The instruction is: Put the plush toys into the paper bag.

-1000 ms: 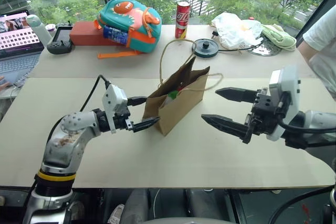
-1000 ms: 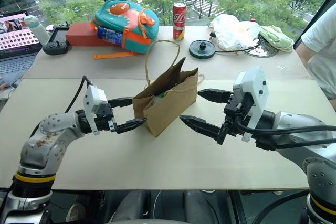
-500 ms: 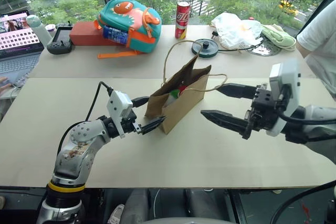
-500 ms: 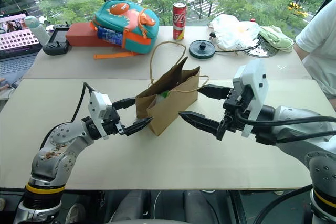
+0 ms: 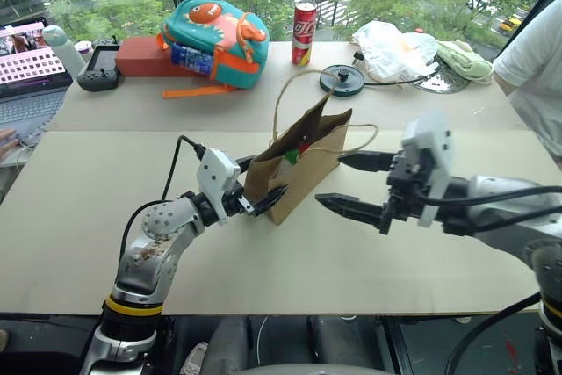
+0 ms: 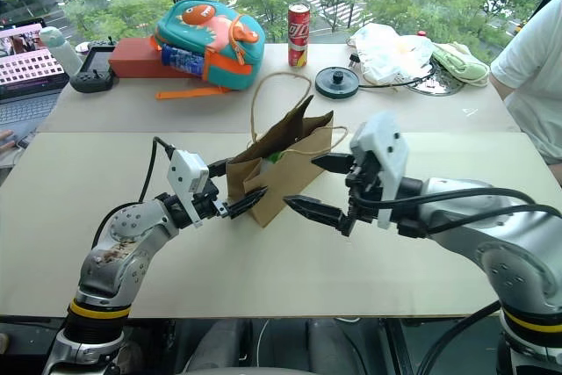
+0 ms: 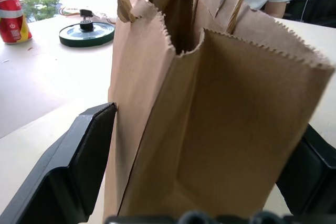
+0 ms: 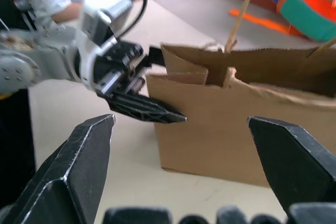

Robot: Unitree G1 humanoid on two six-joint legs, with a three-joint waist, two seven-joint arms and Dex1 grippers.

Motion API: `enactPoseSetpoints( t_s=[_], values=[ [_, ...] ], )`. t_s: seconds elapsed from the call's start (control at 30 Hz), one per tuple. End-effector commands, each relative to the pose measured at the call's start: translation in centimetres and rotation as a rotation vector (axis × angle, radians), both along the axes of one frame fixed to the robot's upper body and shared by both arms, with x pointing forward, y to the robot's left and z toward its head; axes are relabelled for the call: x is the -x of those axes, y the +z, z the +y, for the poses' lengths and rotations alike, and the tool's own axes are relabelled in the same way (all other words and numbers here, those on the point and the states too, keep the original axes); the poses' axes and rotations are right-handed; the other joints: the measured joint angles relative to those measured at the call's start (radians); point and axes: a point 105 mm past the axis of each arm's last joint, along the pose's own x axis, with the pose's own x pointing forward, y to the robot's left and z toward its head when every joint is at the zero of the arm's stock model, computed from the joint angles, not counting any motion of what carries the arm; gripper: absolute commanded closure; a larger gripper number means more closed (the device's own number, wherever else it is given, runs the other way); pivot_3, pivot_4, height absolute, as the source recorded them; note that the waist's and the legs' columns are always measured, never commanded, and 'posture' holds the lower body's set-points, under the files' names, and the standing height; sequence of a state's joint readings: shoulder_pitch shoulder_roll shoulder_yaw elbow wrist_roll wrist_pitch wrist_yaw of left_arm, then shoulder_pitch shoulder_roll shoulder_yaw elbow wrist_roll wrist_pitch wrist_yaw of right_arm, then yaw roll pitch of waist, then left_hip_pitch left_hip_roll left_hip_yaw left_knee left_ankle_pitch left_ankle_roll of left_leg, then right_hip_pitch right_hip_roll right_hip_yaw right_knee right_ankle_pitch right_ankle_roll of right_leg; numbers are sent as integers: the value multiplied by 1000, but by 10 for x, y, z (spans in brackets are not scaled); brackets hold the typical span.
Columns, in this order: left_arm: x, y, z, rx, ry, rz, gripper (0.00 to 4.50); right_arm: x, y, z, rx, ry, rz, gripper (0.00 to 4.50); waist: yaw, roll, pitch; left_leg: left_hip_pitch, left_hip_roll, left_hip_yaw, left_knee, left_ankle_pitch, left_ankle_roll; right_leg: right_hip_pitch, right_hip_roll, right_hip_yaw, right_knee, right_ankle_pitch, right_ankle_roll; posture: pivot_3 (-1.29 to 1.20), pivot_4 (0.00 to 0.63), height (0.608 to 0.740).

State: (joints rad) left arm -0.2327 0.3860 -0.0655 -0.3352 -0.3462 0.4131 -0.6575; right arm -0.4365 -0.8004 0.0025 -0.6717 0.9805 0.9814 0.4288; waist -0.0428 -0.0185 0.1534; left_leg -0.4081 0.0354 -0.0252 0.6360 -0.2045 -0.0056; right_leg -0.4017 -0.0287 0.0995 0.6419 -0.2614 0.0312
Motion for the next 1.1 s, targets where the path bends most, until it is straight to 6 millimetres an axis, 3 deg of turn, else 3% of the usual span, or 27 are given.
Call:
enactPoseSetpoints(
  t_s=[0.03, 0.2, 0.3, 0.57, 0.97, 1.07, 1.1],
  values=[
    [0, 10, -2, 5, -11, -51, 165, -14, -7, 10, 19, -26, -30, 0, 1, 0, 0, 0, 0, 0, 0, 0, 0, 0, 0, 0, 0, 0, 0, 0, 150, 739],
    [-2, 9, 0, 2, -24, -40, 165, -40, -23, 26, 65, -88, -40, 0, 1, 0, 0, -1, -1, 0, 0, 0, 0, 0, -1, 0, 0, 0, 0, 0, 150, 739],
    [-4, 7, -1, -15, -43, -31, 165, -52, -15, 35, 1, -110, -60, 0, 1, 0, 0, -1, 0, 0, 0, 0, 0, 0, 0, 0, 0, 0, 0, 0, 150, 739],
    [-8, 5, 1, -35, -50, -30, 165, -57, -9, 50, -42, -95, -70, 0, 1, 0, 0, -1, -1, 0, 0, 0, 0, -1, -1, 0, 0, 0, -1, 0, 150, 739],
    [-13, 2, 2, -6, -46, -3, 165, -53, -7, 42, -39, -88, -74, 0, 0, 0, 0, -1, 0, 0, 0, 0, 0, -1, -1, 0, 1, 0, -1, 0, 150, 739],
    [-12, 2, 2, 5, -53, 7, 803, -52, -7, 39, -38, -88, -75, 0, 0, 0, 0, -1, 0, 0, 0, 0, 0, -1, -1, 0, 1, 0, -1, 0, 150, 739],
    [-12, 1, 2, 5, -55, 11, 1215, -52, -6, 39, -38, -90, -76, 0, 0, 0, 0, -1, 0, 0, 0, 0, 0, -1, -1, 0, 1, 0, -1, 0, 150, 739]
  ],
)
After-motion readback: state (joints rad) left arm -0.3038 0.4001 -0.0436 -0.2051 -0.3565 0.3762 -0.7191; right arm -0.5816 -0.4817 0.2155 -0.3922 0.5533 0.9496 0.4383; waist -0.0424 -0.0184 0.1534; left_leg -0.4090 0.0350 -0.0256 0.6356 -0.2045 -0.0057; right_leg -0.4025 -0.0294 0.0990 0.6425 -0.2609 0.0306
